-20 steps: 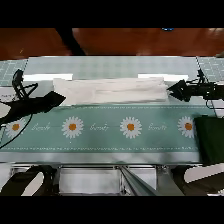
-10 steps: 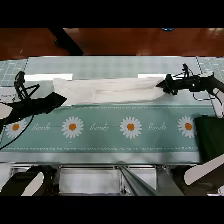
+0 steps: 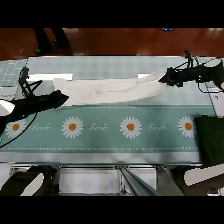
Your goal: Fold the shirts.
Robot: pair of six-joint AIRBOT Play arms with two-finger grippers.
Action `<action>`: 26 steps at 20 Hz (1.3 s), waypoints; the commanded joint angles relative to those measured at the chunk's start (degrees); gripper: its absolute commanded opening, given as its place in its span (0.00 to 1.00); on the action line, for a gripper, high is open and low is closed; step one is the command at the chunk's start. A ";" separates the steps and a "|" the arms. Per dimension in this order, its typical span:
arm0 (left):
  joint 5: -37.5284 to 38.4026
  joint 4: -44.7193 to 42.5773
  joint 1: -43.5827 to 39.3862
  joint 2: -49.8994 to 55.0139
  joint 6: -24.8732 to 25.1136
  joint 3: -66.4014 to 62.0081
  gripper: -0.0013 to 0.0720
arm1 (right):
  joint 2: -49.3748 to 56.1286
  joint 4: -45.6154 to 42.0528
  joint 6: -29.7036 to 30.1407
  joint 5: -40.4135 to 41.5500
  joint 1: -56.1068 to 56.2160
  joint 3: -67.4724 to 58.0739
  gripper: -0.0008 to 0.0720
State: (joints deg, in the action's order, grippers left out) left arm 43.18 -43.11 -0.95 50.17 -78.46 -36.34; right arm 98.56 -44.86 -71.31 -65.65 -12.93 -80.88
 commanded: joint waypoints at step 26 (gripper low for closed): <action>14.45 0.35 -41.22 63.60 -9.05 -61.20 0.04 | -46.23 -9.29 -6.32 -5.90 -1.51 22.58 0.04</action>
State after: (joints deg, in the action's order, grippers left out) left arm 56.42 -41.78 -42.89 113.71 -87.46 -95.15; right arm 52.58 -54.92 -77.45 -70.59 -14.44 -58.39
